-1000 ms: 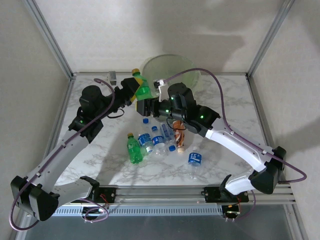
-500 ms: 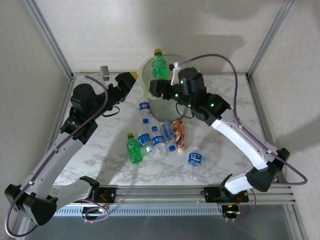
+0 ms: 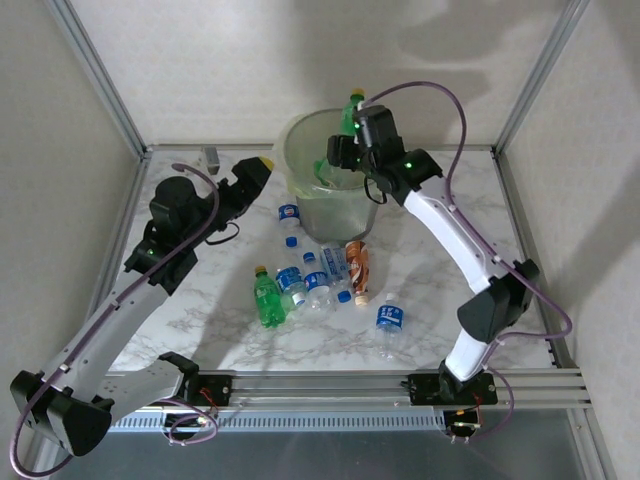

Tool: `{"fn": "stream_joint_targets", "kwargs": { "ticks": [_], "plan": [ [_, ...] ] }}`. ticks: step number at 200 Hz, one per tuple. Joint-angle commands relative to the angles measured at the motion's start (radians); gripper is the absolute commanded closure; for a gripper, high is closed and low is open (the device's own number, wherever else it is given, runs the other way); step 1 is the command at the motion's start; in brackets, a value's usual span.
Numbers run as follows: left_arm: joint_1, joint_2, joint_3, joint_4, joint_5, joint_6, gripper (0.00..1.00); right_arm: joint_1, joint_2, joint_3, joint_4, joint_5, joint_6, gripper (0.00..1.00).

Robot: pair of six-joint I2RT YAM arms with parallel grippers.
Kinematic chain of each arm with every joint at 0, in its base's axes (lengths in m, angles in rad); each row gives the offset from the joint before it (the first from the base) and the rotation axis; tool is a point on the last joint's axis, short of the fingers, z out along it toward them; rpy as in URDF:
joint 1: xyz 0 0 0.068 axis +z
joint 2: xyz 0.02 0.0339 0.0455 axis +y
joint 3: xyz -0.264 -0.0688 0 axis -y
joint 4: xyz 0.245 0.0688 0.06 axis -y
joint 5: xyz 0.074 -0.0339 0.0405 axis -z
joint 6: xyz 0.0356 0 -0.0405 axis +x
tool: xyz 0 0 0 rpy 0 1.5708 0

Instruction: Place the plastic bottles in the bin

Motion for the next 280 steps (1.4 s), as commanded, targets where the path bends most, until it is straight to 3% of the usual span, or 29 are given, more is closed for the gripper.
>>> {"fn": "stream_joint_targets", "kwargs": {
  "ticks": [1,63,130,157,201,237,280],
  "plan": [
    [-0.008,-0.022,-0.006,0.002,-0.028,0.007,0.07,-0.015,0.026,0.038,-0.044,0.080,-0.038,0.29],
    [-0.008,-0.022,-0.007,-0.043,-0.071,0.044,0.08,-0.044,0.051,0.093,-0.101,0.157,-0.020,0.10],
    [0.000,-0.022,-0.025,-0.136,-0.178,0.072,0.01,0.011,-0.151,-0.063,-0.013,0.066,-0.001,0.13],
    [0.029,-0.011,-0.042,-0.215,-0.247,0.079,0.07,0.072,-0.281,-0.205,0.064,0.020,-0.002,0.14],
    [0.071,0.086,-0.115,-0.266,-0.226,0.113,0.21,0.191,-0.449,-0.434,0.134,0.000,0.038,0.14],
    [0.071,0.179,-0.159,-0.228,-0.190,0.147,0.22,0.200,-0.530,-0.588,0.162,-0.003,0.116,0.15],
    [0.059,0.277,-0.186,-0.207,-0.188,0.173,0.26,0.200,-0.555,-0.651,0.185,-0.020,0.151,0.16]
  ]
}}
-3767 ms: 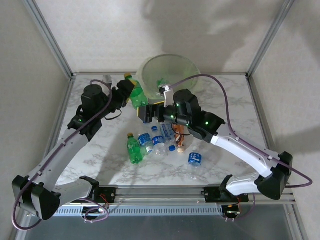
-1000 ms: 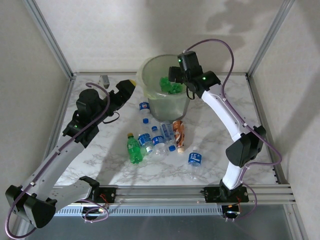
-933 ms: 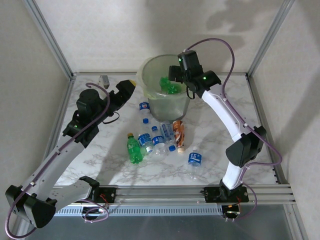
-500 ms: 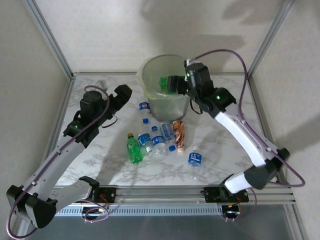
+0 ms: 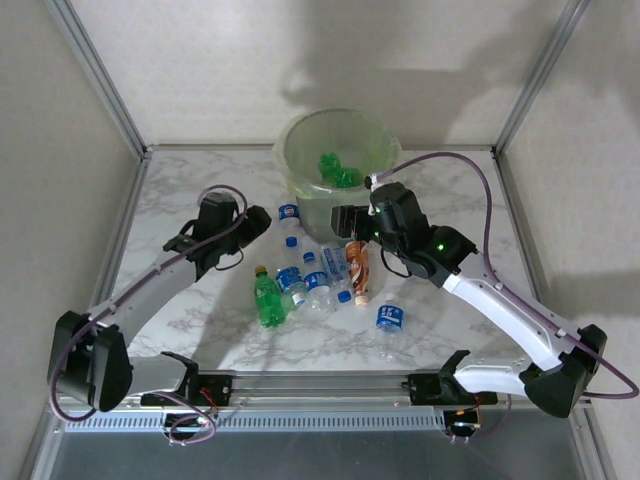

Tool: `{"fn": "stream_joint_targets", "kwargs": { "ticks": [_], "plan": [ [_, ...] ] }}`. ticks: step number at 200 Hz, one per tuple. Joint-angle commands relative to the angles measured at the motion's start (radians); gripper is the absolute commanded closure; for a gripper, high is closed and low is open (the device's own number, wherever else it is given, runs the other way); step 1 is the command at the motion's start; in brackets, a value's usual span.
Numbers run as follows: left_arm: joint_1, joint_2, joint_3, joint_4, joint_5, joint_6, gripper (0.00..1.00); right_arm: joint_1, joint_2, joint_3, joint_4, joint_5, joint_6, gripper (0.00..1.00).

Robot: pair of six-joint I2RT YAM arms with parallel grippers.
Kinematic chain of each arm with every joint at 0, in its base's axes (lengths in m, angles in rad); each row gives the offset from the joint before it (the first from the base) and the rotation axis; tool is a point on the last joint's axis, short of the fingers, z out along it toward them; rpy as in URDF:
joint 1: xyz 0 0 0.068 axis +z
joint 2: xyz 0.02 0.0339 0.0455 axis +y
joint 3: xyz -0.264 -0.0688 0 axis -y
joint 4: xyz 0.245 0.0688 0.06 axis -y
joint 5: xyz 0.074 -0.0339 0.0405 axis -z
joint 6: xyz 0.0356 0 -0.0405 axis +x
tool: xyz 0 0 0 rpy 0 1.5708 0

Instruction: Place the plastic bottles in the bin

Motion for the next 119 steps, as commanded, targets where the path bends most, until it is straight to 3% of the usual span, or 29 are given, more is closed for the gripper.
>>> {"fn": "stream_joint_targets", "kwargs": {
  "ticks": [1,68,119],
  "plan": [
    [-0.009,0.026,-0.018,0.018,0.007,0.038,0.26,0.006,-0.032,-0.017,0.056,-0.010,0.042,0.16],
    [-0.050,0.015,-0.059,-0.056,-0.080,0.029,0.25,0.022,-0.006,-0.051,0.059,-0.048,0.048,0.15],
    [-0.085,-0.071,-0.114,-0.186,-0.147,0.005,0.33,0.038,-0.003,-0.082,0.071,-0.048,0.067,0.15]
  ]
}}
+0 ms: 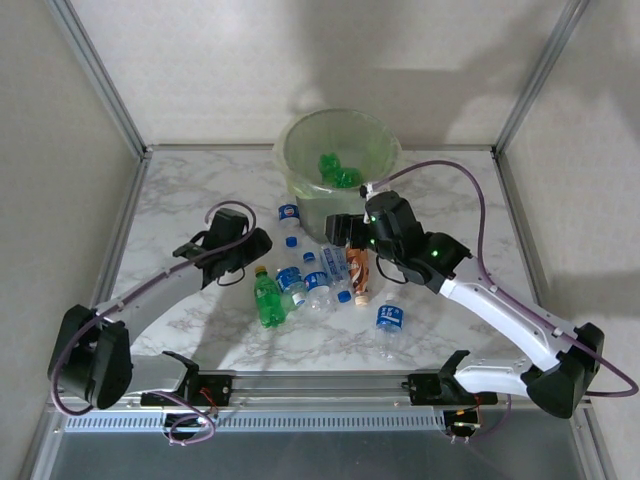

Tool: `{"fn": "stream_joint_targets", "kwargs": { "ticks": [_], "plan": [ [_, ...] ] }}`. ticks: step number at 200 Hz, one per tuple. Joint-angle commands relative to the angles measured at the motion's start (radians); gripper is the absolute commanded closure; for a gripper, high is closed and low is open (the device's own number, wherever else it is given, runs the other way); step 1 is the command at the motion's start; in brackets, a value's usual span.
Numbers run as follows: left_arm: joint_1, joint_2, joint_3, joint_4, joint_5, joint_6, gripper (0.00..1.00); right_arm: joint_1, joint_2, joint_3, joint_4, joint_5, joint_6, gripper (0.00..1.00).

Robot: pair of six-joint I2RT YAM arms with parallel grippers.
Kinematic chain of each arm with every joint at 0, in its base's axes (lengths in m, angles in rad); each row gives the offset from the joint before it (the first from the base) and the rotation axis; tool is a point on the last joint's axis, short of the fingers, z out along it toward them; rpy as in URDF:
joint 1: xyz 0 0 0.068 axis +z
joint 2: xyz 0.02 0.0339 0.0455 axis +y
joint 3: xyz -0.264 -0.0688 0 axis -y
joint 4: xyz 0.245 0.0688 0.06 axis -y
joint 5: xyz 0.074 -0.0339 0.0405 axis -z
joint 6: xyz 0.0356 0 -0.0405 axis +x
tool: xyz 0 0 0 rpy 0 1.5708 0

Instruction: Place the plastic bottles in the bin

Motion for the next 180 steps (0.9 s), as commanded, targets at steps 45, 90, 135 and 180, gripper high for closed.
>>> {"fn": "stream_joint_targets", "kwargs": {
  "ticks": [45,90,135,180],
  "plan": [
    [-0.036,-0.080,-0.087,-0.088,-0.077,-0.025,0.33,0.014,0.034,0.001,0.041,-0.022,0.018,0.15],
    [-0.036,-0.003,-0.091,-0.018,-0.045,-0.037,0.37,0.023,0.046,0.012,0.037,-0.019,0.016,0.15],
    [-0.036,0.043,-0.111,0.025,-0.021,-0.044,0.37,0.024,0.041,0.002,0.038,-0.018,0.022,0.15],
    [-0.038,0.087,-0.132,0.057,-0.017,-0.057,0.35,0.029,0.054,0.009,0.049,-0.027,0.023,0.15]
  ]
}}
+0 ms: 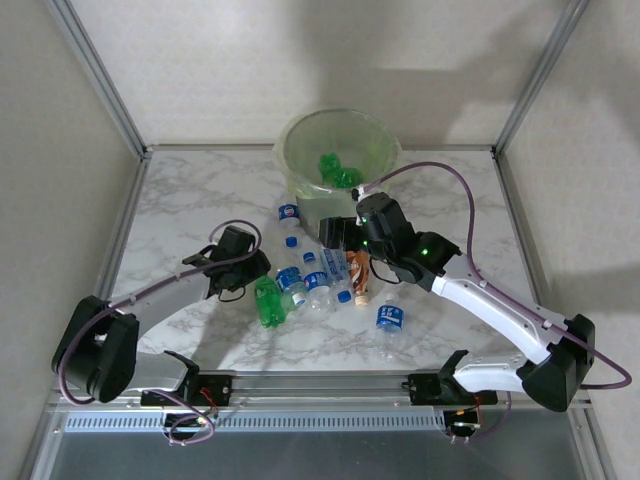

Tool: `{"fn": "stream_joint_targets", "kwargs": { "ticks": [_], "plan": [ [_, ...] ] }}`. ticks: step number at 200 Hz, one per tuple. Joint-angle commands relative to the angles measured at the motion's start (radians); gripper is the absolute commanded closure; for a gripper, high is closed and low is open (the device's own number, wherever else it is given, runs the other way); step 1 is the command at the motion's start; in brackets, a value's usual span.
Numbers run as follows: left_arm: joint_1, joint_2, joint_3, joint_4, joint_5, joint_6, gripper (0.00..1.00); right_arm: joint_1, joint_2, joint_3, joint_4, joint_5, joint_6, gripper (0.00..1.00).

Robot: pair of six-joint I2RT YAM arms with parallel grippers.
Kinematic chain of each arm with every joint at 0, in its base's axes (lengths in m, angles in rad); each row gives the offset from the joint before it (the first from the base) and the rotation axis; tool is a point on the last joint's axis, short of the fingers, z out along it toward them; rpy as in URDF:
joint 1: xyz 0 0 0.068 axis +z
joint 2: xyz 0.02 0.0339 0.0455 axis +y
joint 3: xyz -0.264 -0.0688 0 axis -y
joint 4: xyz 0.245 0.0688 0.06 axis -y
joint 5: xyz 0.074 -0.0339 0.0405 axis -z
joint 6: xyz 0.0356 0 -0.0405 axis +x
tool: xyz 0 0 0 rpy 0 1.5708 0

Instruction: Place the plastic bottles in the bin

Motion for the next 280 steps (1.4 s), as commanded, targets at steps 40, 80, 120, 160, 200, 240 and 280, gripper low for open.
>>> {"fn": "stream_joint_targets", "kwargs": {
  "ticks": [40,80,120,160,200,240,280],
  "plan": [
    [-0.008,0.053,-0.034,0.053,0.010,-0.025,0.37,0.020,0.010,0.000,0.029,-0.013,0.015,0.15],
    [-0.009,0.069,-0.044,0.060,0.007,-0.025,0.39,0.026,0.011,-0.011,0.035,-0.014,0.021,0.15],
    [-0.010,0.081,-0.057,0.075,0.005,-0.034,0.43,0.032,0.016,-0.010,0.039,-0.014,0.024,0.15],
    [-0.010,0.086,-0.058,0.076,0.004,-0.036,0.53,0.037,0.015,-0.012,0.038,-0.011,0.025,0.15],
    [-0.010,0.064,-0.055,0.062,-0.009,-0.037,0.59,0.041,0.014,-0.013,0.040,-0.011,0.029,0.15],
    [-0.009,0.008,-0.031,0.022,-0.006,-0.039,0.65,0.052,0.014,-0.004,0.045,-0.018,0.027,0.15],
    [-0.009,-0.105,0.029,-0.056,0.002,-0.043,0.68,0.081,0.029,0.013,0.058,-0.038,0.016,0.15]
  ]
}}
